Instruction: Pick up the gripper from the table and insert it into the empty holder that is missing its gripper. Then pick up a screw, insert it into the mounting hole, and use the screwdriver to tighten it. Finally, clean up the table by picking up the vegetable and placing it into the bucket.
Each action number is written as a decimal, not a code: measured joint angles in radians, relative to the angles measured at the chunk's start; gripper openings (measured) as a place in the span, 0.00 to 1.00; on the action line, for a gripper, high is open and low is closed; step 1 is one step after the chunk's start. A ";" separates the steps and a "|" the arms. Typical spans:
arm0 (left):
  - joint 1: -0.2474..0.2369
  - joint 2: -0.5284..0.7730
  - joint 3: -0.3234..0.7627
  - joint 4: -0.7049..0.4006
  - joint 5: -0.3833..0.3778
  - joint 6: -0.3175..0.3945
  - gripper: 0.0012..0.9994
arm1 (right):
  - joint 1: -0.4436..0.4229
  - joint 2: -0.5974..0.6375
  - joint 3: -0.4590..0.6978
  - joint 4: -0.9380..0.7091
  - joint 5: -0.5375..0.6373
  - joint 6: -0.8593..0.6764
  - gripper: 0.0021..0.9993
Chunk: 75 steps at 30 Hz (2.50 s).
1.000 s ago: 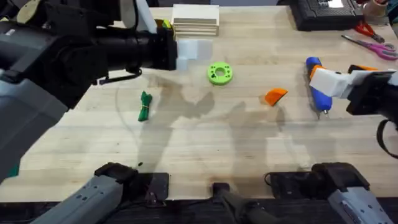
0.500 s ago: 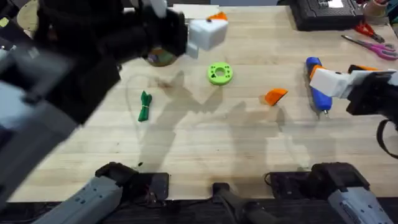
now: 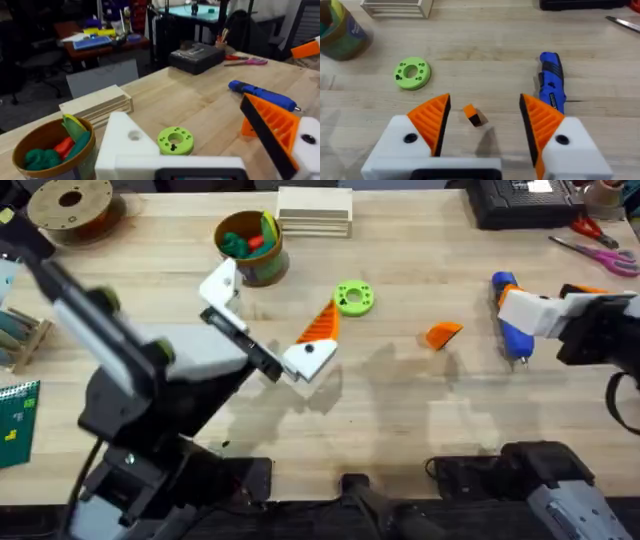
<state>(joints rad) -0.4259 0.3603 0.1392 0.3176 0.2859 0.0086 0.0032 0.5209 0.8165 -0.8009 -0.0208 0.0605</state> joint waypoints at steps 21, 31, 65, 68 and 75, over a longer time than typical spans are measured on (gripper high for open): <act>-0.002 -0.356 -0.133 -0.379 -0.022 -0.052 0.99 | 0.000 0.000 0.000 0.000 0.000 0.000 0.81; -0.002 -0.355 -0.133 -0.381 -0.021 -0.069 0.99 | 0.000 0.000 0.000 0.000 0.000 0.000 0.81; -0.002 -0.355 -0.133 -0.370 0.235 -0.071 0.99 | 0.000 0.000 0.000 0.002 -0.002 0.000 0.81; -0.002 -0.355 -0.133 -0.370 0.301 -0.097 0.99 | 0.000 0.000 0.000 0.003 -0.003 0.001 0.81; -0.002 -0.355 -0.133 -0.372 0.362 -0.151 0.99 | 0.000 0.034 0.000 0.003 -0.003 -0.001 0.81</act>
<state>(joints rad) -0.4282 0.0051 0.0067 -0.0543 0.6477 -0.1422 0.0037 0.5553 0.8165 -0.7975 -0.0243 0.0596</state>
